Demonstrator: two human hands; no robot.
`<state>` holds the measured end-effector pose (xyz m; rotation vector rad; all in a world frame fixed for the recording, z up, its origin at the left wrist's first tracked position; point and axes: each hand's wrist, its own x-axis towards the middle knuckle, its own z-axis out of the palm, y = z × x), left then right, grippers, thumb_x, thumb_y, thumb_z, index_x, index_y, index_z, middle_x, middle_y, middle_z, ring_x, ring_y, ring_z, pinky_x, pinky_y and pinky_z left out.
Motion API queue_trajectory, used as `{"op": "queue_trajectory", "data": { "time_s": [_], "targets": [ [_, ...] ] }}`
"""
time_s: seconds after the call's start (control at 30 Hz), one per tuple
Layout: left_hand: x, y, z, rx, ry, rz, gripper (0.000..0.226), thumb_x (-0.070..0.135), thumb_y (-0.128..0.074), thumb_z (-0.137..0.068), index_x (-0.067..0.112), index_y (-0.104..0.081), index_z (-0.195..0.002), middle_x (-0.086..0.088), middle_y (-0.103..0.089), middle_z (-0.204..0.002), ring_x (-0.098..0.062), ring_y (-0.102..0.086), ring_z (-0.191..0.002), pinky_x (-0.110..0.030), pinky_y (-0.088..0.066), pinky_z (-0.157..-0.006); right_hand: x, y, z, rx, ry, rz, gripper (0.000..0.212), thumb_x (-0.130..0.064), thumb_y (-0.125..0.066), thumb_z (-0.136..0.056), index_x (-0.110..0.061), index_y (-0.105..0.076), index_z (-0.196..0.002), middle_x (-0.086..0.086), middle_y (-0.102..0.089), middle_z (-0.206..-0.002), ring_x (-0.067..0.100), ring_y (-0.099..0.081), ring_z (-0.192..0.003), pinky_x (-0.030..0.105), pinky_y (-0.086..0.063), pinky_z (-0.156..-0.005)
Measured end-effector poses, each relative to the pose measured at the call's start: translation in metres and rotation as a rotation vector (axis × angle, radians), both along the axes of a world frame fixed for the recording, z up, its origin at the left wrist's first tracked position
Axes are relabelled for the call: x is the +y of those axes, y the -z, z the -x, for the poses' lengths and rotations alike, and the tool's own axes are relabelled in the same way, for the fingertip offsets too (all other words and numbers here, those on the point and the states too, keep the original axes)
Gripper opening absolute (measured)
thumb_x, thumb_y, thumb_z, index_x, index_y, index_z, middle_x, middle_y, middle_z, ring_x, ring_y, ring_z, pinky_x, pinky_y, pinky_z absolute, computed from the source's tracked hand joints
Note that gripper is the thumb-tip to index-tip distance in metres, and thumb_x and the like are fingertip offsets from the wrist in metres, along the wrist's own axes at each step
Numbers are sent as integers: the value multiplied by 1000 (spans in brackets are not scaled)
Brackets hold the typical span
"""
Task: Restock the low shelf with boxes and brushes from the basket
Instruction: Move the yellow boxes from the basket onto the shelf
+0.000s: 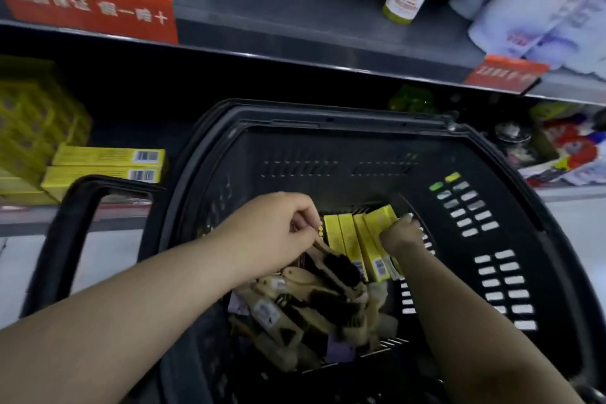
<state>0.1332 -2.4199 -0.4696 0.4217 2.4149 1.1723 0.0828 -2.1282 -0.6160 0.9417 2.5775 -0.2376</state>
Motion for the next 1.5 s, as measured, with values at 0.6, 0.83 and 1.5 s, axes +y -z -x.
{"op": "queue_trajectory", "data": {
  "time_s": [0.6, 0.83, 1.5],
  "targets": [
    [13, 9, 9, -465, -224, -69, 44, 41, -53, -91, 20, -50, -130, 3, -57, -124, -14, -53, -114, -30, -41, -99, -56, -126, -5, -268, -246, 1027, 44, -8, -63, -86, -5, -48, -127, 15, -60, -124, 32, -57, -114, 47, -47, -97],
    [7, 3, 8, -625, -420, -429, 21, 27, -65, -85, 23, -62, -105, 4, -72, -97, -1, -66, -77, -15, -47, -50, -51, -142, 8, -44, -239, 1224, 30, -38, -57, -87, -20, -63, -110, 7, -68, -116, 21, -67, -101, 29, -55, -81],
    [5, 19, 13, -597, -491, -336, 39, 40, -65, -83, 26, -53, -117, 3, -68, -108, -15, -62, -98, -30, -47, -78, 18, 33, -12, -374, -381, 201, 23, -18, -48, -95, -3, -52, -113, 20, -58, -109, 25, -56, -94, 23, -36, -60]
  ]
}}
